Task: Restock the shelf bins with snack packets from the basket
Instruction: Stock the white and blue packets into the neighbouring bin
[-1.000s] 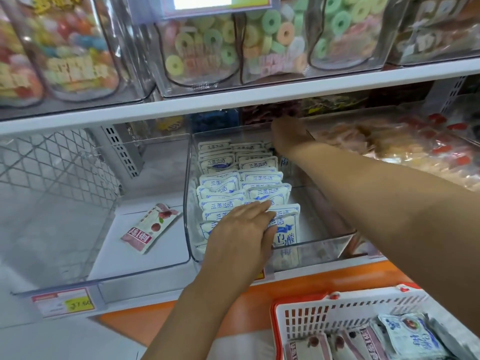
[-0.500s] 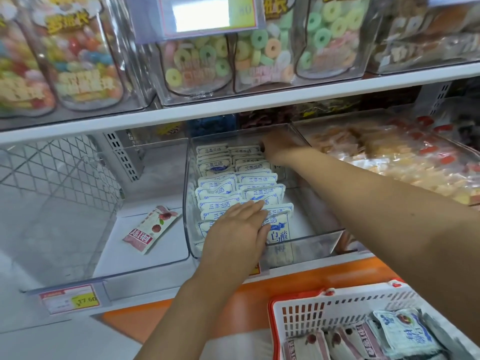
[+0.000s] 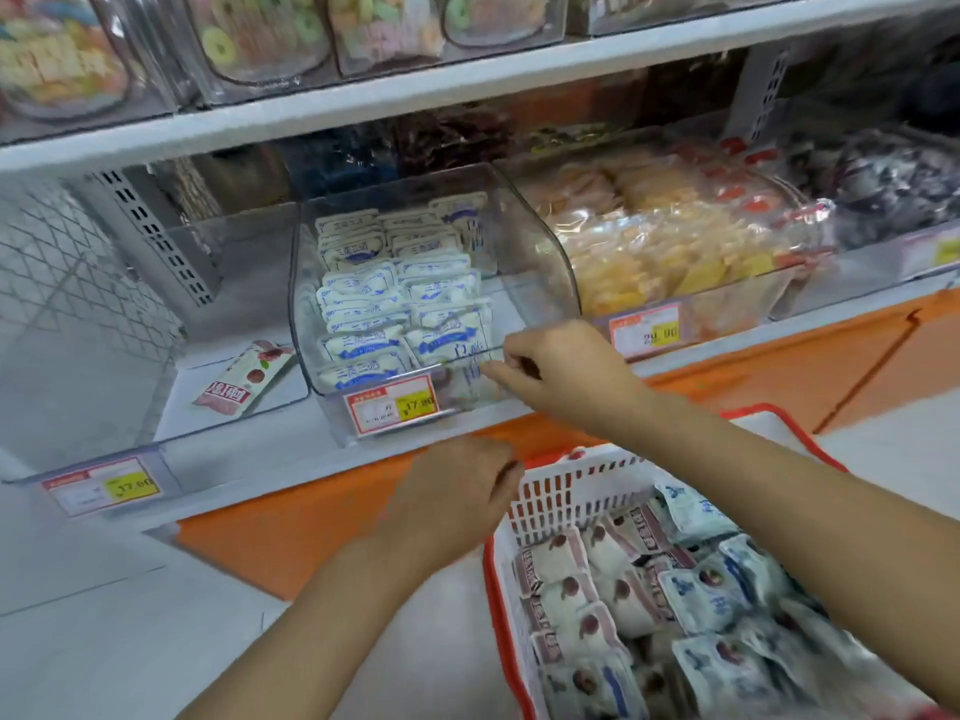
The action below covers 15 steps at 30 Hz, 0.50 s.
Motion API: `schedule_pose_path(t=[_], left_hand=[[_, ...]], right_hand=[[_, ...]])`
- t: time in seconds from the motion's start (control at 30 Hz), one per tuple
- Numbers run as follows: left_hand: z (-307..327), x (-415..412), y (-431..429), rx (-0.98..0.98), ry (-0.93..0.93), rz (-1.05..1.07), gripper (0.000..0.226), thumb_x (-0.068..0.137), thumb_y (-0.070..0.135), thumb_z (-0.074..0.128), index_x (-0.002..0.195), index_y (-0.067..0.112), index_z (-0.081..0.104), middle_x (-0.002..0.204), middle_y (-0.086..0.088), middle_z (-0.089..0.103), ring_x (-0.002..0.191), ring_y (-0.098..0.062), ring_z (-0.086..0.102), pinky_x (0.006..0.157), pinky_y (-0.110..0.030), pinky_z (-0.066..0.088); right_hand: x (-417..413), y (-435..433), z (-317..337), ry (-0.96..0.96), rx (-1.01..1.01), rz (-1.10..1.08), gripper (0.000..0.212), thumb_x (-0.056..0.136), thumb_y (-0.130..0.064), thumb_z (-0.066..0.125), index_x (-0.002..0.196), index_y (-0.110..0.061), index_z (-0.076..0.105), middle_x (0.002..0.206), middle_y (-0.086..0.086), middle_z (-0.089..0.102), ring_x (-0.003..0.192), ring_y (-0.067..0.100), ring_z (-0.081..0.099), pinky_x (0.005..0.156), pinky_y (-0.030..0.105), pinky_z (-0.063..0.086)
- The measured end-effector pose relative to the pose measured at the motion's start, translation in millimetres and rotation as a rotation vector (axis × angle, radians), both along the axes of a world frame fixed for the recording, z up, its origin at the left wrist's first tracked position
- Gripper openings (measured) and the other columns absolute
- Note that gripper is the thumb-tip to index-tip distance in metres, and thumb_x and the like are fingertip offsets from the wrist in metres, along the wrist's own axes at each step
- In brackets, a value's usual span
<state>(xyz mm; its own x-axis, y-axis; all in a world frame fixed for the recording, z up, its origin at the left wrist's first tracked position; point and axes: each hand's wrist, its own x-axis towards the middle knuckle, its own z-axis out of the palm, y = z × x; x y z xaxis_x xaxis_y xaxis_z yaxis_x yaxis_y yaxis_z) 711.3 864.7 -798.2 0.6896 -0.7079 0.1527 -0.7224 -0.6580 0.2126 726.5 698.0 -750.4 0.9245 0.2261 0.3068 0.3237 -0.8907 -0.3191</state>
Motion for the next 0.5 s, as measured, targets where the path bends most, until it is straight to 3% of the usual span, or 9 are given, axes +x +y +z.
schedule_pose_path(t=[0.13,0.23,0.33,0.43,0.47,0.5], left_hand=[[-57.7,-23.8,-5.6,0.360,0.343,0.048,0.029,0.098,0.026,0.039,0.114,0.014,0.061,0.113,-0.006,0.063,0.099,-0.024,0.060,0.084,-0.038,0.050],[-101.8,-35.1,6.0,0.517,0.452,0.034,0.030,0.090,0.014,0.044,0.114,0.017,0.060,0.115,-0.008,0.065,0.091,-0.025,0.063,0.078,-0.040,0.056],[-113.1,-39.0,9.4,0.520,0.485,0.034,0.027,0.092,0.012,0.043,0.111,0.012,0.062,0.108,-0.007,0.066,0.088,-0.023,0.063,0.077,-0.036,0.056],[-109.0,-37.8,5.7,0.509,0.488,0.064,0.025,0.096,0.013,0.041,0.111,0.011,0.061,0.104,-0.007,0.066,0.084,-0.020,0.063,0.075,-0.034,0.056],[-109.1,-36.4,4.4,0.505,0.491,0.079,0.025,0.097,0.013,0.041,0.112,0.013,0.061,0.104,-0.006,0.066,0.084,-0.019,0.064,0.075,-0.033,0.056],[-108.9,-35.2,3.6,0.504,0.511,0.091,0.025,0.097,0.013,0.041,0.113,0.014,0.060,0.104,-0.006,0.066,0.084,-0.019,0.064,0.074,-0.033,0.056]], right_hand=[[-40.3,-29.6,-90.8,0.437,-0.194,-0.134,0.033,0.095,-0.039,0.053,0.074,-0.013,0.053,0.064,0.001,0.050,0.063,0.019,0.049,0.058,0.027,0.038],[-69.0,-60.7,-160.8,0.804,-0.243,-0.201,0.019,0.091,-0.025,0.056,0.092,-0.008,0.064,0.085,0.007,0.064,0.078,0.023,0.055,0.074,0.029,0.049],[-103.9,-92.9,-207.9,1.015,-0.243,-0.200,0.023,0.090,-0.016,0.056,0.108,-0.008,0.066,0.107,0.012,0.066,0.083,0.019,0.052,0.085,0.032,0.049],[-136.2,-113.7,-233.0,1.221,-0.443,-0.169,0.005,0.084,0.001,0.058,0.082,-0.003,0.059,0.089,0.016,0.059,0.085,0.016,0.045,0.083,0.031,0.048],[-142.6,-119.4,-240.7,1.258,-0.484,-0.178,0.009,0.082,0.000,0.063,0.087,-0.006,0.058,0.094,0.014,0.059,0.091,0.016,0.046,0.081,0.028,0.044],[-147.9,-123.2,-246.3,1.276,-0.490,-0.183,0.026,0.081,-0.004,0.069,0.104,-0.006,0.058,0.109,0.013,0.059,0.100,0.018,0.049,0.085,0.029,0.042]])
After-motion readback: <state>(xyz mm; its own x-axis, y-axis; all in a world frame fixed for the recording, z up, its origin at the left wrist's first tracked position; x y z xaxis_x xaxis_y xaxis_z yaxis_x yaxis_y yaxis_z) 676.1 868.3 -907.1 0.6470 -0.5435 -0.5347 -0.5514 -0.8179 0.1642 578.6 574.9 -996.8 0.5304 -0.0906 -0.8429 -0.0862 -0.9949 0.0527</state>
